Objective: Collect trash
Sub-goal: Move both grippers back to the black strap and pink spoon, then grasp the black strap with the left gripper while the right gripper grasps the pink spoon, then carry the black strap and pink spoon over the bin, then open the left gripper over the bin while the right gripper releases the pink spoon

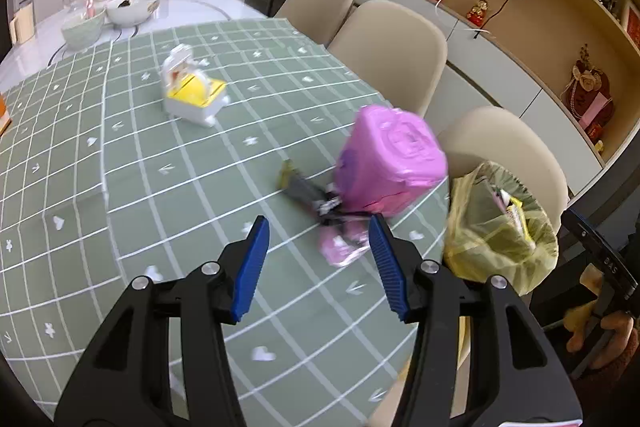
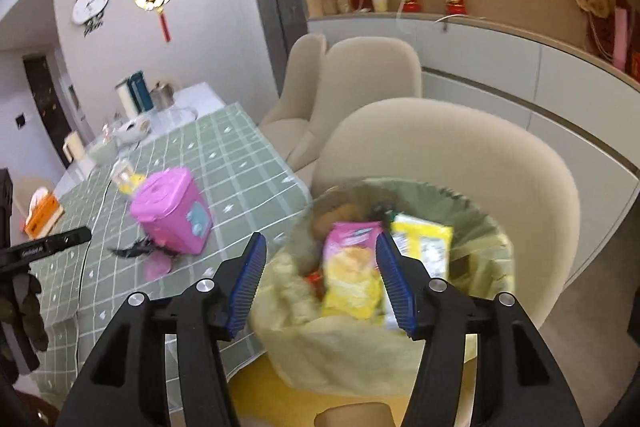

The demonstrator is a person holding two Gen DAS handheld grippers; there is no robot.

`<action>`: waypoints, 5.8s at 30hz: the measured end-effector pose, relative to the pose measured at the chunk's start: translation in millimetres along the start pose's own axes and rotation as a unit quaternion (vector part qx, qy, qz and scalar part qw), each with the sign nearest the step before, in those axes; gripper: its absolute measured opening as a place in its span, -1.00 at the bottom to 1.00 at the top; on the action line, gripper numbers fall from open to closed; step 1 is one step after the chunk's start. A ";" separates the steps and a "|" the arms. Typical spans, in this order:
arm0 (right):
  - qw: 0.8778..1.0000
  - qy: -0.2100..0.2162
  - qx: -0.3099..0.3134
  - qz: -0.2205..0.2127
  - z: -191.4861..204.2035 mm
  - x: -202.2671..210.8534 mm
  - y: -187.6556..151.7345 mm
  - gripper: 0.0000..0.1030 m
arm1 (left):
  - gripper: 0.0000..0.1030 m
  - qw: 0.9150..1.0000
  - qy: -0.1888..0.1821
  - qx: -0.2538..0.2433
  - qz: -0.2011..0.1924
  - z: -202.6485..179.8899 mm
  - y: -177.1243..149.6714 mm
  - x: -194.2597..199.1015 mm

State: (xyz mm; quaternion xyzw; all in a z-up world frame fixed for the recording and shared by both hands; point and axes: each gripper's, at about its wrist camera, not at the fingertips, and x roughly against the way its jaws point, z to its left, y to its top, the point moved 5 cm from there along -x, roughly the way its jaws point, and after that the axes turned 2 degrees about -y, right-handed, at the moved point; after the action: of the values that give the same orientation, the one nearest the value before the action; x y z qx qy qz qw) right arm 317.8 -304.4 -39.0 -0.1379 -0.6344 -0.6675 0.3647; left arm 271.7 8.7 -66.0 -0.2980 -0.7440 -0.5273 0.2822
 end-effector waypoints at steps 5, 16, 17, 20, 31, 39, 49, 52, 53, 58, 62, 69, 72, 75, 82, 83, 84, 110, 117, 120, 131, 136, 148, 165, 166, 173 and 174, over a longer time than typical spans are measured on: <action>0.999 0.022 -0.014 0.019 31.7 -1.5 -5.7 0.05 | -0.03 0.999 -0.021 -0.027 0.024 19.5 -0.1 -7.6; 0.998 -0.029 -0.018 0.055 63.2 -1.4 -32.9 0.05 | -0.02 0.966 -0.098 -0.227 0.075 -17.6 23.4 -79.2; 0.998 -0.034 -0.019 0.059 63.5 -1.6 -35.9 0.05 | -0.02 0.964 -0.096 -0.234 0.082 -18.8 23.1 -88.0; 0.996 -0.048 -0.024 0.073 63.9 -2.8 -45.2 0.05 | -0.02 0.958 -0.091 -0.250 0.107 -20.1 16.1 -113.1; 0.994 -0.016 -0.007 0.110 108.3 -29.3 -68.9 0.05 | -0.56 0.978 -0.105 -0.139 0.117 30.3 -11.1 -65.8; 0.991 0.020 0.060 0.114 179.9 -79.6 -61.6 0.05 | -0.17 0.989 -0.076 -0.058 0.109 82.6 -28.4 -26.6; 0.988 0.038 0.054 0.143 211.6 -141.5 -51.7 0.05 | -0.08 0.995 -0.038 -0.012 0.088 117.2 -31.5 14.8; 0.987 0.038 0.040 0.148 212.8 -152.3 -51.6 0.05 | -0.07 0.996 -0.035 -0.011 0.084 119.9 -31.9 22.6; 0.987 0.038 0.046 0.147 214.9 -153.9 -51.8 0.05 | -0.07 0.996 -0.034 -0.011 0.084 120.3 -32.1 23.8; 0.984 0.016 0.111 0.140 226.1 -153.7 -58.6 0.05 | -0.07 0.996 -0.036 -0.006 0.084 124.1 -36.4 29.7; 0.983 0.026 0.104 0.150 225.6 -148.4 -60.9 -0.07 | -0.07 0.995 -0.040 -0.003 0.088 125.9 -41.5 31.1; 0.987 0.032 0.077 0.135 222.1 -97.4 -56.4 -0.08 | -0.07 0.993 -0.068 -0.004 0.092 117.0 -46.9 27.8; 0.989 0.032 0.069 0.131 219.8 -75.5 -57.1 -0.08 | -0.07 0.993 -0.069 -0.012 0.096 108.7 -46.0 20.9; 0.989 0.029 0.068 0.128 219.5 -59.9 -60.6 -0.08 | -0.07 0.994 -0.052 -0.029 0.093 98.5 -43.9 10.4; 0.990 0.020 0.073 0.116 215.2 -32.8 -68.9 -0.08 | -0.16 0.991 -0.009 -0.069 0.112 88.6 -44.3 -20.6; 0.991 0.019 0.072 0.115 214.7 -30.8 -69.9 -0.08 | -0.23 0.991 -0.007 -0.070 0.115 87.9 -44.6 -23.2; 0.991 0.017 0.072 0.114 213.7 -27.9 -70.7 -0.08 | -0.26 0.990 -0.006 -0.071 0.119 87.5 -45.4 -26.6; 0.996 0.018 0.073 0.051 217.0 17.1 -50.0 -0.08 | -0.72 0.991 -0.052 -0.119 0.002 38.9 -0.2 73.0; 0.997 -0.001 0.079 0.001 193.3 48.6 -16.4 -0.08 | -0.72 0.985 -0.080 -0.146 -0.045 -5.7 33.5 94.1; 0.997 -0.010 0.071 -0.017 174.8 61.6 -1.8 -0.08 | -0.72 0.982 -0.093 -0.154 -0.062 -27.4 46.1 99.8; 0.995 -0.059 0.045 -0.059 77.1 97.9 25.0 -0.08 | -0.71 0.976 -0.165 -0.126 -0.067 -117.3 61.4 77.2; 0.993 -0.081 0.041 -0.071 20.3 109.2 27.2 -0.08 | -0.71 0.971 -0.202 -0.119 -0.050 -167.0 53.0 48.1; 0.994 -0.094 -0.006 -0.056 -86.9 99.2 22.6 -0.08 | -0.71 0.969 -0.210 -0.126 0.031 -247.8 19.3 -42.9; 0.997 -0.072 -0.028 -0.016 -127.5 43.6 18.4 -0.08 | -0.40 0.965 -0.159 -0.150 0.147 -274.7 -16.5 -159.2; 0.997 -0.071 -0.030 -0.013 -128.5 39.3 18.1 -0.08 | -0.23 0.965 -0.158 -0.150 0.146 -273.9 -15.6 -157.8; 0.999 -0.049 -0.013 0.021 -117.4 2.3 18.0 -0.08 | -0.09 0.972 -0.160 -0.147 0.090 -266.0 2.9 -122.0; 0.999 -0.043 -0.009 0.029 -112.5 -6.7 16.2 -0.08 | -0.08 0.973 -0.159 -0.146 0.082 -264.0 5.7 -115.8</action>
State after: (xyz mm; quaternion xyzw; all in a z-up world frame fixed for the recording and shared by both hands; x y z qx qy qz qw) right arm 364.5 -407.8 -48.9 -0.1880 -0.6388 -0.6562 0.3551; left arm 380.6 -258.2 -72.4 -0.4760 -0.6672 -0.5511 0.1566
